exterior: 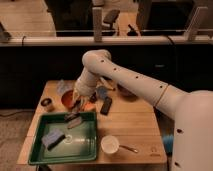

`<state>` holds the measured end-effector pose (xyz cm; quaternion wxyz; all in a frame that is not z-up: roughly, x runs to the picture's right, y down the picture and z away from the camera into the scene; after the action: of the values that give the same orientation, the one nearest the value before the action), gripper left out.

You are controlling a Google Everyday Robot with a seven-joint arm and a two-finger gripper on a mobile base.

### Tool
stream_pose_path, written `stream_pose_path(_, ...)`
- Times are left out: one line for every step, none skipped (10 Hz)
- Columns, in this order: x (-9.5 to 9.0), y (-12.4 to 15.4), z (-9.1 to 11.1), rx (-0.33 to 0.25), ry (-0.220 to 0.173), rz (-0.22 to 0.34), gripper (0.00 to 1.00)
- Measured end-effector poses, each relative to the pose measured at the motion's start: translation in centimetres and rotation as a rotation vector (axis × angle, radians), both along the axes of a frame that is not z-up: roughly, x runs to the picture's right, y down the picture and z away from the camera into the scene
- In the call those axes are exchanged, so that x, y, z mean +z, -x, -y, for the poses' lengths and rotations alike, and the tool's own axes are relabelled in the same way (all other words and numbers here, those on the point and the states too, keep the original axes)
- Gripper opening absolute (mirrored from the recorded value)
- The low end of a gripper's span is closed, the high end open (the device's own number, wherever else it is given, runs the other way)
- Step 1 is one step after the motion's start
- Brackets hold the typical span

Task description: Place brush in tray

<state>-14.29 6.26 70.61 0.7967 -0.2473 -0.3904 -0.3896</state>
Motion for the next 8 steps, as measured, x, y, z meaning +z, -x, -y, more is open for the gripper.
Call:
stream_pose_path(0.1, 0.8, -0.2, -0.007, 0.005, 0.01, 0.03)
stream_pose_path(0.3, 1.5, -0.6, -0.015, 0.014, 0.018, 0.03)
stream_pose_path(0.5, 1.9, -0.9, -0.02, 0.023, 0.025, 0.03)
stream_pose_path(0.6, 2.1, -1.1, -0.023, 0.028, 0.03, 0.03)
stream_pose_path(1.1, 2.5, -1.7, -0.028, 0.038, 0.036, 0.03)
stream_pose_path(1.3, 2.9, -1.9, -0.03, 0.041, 0.04, 0.03)
stream_pose_path(1.6, 3.4, -2.3, -0.035, 0.045, 0.044, 0.03)
stream_pose_path(1.9, 3.9, -2.5, -0.041, 0.052, 0.047, 0.03)
